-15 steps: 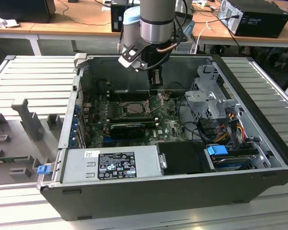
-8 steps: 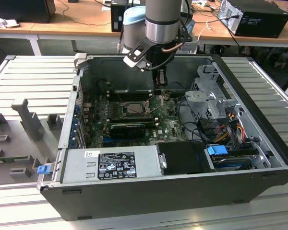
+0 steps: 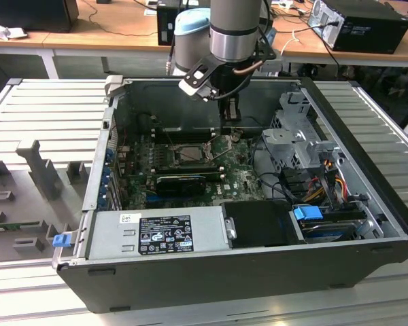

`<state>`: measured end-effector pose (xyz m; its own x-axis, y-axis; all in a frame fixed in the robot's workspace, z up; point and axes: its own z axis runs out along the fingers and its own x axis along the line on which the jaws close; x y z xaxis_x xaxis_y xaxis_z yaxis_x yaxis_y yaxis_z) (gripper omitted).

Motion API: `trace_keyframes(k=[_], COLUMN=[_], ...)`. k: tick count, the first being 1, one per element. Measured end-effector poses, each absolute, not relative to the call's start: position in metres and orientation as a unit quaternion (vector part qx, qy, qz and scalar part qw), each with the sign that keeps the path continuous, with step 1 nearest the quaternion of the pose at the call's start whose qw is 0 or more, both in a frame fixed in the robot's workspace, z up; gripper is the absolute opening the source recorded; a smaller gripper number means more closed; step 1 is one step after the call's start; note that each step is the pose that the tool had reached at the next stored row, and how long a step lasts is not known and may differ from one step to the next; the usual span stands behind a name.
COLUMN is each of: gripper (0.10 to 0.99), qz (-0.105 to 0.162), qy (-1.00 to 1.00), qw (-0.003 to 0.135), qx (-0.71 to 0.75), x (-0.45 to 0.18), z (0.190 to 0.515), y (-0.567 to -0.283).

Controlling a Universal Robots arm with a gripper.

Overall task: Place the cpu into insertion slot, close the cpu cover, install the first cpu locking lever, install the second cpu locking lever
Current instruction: 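Close the cpu cover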

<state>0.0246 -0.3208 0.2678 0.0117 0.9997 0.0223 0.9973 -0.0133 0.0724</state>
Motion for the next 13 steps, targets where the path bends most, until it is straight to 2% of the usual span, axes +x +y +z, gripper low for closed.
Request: trace_keyframes(k=[13], gripper=[0.106], qz=[0.033], qy=[0.702], qw=[0.018], qx=[0.711], x=[0.0339], z=[0.2677], y=[-0.3208])
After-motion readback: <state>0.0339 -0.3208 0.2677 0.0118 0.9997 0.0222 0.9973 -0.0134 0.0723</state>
